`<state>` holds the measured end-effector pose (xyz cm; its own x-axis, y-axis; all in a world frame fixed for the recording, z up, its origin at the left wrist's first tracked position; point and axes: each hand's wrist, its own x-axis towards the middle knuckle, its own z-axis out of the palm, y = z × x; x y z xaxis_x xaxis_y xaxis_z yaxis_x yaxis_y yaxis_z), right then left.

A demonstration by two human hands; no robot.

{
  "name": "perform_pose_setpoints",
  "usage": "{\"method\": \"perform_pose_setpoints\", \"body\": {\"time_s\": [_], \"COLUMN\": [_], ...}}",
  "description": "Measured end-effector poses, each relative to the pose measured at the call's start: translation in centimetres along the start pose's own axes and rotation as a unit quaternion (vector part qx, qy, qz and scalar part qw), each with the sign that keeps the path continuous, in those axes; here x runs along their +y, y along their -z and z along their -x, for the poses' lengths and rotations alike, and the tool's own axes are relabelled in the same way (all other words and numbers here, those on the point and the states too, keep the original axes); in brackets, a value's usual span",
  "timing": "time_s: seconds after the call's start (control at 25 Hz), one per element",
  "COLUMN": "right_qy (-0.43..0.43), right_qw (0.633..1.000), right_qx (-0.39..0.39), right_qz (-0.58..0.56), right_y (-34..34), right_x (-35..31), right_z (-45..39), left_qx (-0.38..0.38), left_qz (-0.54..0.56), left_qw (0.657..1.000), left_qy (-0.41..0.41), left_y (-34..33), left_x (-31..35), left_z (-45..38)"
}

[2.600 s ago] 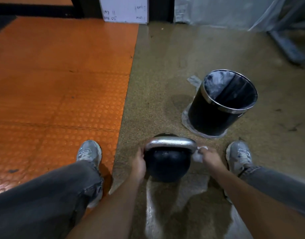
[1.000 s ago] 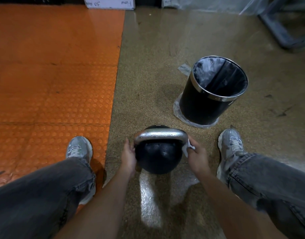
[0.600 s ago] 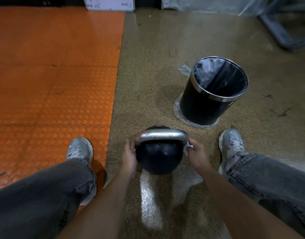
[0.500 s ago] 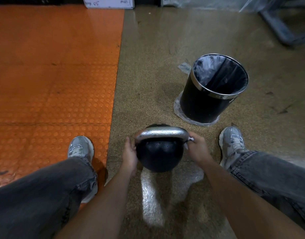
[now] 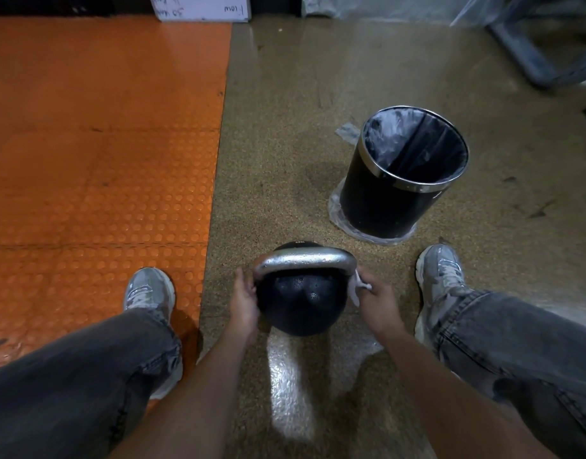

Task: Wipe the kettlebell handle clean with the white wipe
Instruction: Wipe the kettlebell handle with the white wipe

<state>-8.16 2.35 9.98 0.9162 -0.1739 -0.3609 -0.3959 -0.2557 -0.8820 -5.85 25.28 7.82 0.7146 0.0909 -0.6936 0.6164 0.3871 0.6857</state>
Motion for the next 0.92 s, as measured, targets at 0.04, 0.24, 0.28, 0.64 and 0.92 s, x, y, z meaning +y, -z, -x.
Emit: {"method": "perform_pose_setpoints", "body": {"time_s": [0.04, 0.24, 0.28, 0.64, 0.92], "right_qy": [-0.013, -0.046, -0.048, -0.053, -0.054], "right_qw": [1.000, 0.997, 0.997, 0.993, 0.990], "right_qx": [0.003, 0.053, 0.049, 0.086, 0.117], "right_qz": [0.010, -0.042, -0.044, -0.063, -0.052], "right_y": [-0.4, -2.8, -3.3, -5.4, -5.7], "right_x": [0.3, -0.2, 0.2, -0.3, -0.5], "right_z": [-0.1, 1.9, 2.9, 4.4, 3.6], "left_qx": [-0.001, -0.003, -0.001, 0.009, 0.004], "left_qz": [0.002, 0.003, 0.010, 0.011, 0.007], "left_qw": [1.000, 1.000, 1.000, 1.000, 1.000], "left_qy": [-0.004, -0.011, -0.007, -0.016, -0.006], "left_y": [-0.1, -0.3, -0.2, -0.8, -0.2], "left_x": [0.1, 0.1, 0.0, 0.6, 0.0], "left_z": [0.3, 0.4, 0.1, 1.1, 0.0]}}
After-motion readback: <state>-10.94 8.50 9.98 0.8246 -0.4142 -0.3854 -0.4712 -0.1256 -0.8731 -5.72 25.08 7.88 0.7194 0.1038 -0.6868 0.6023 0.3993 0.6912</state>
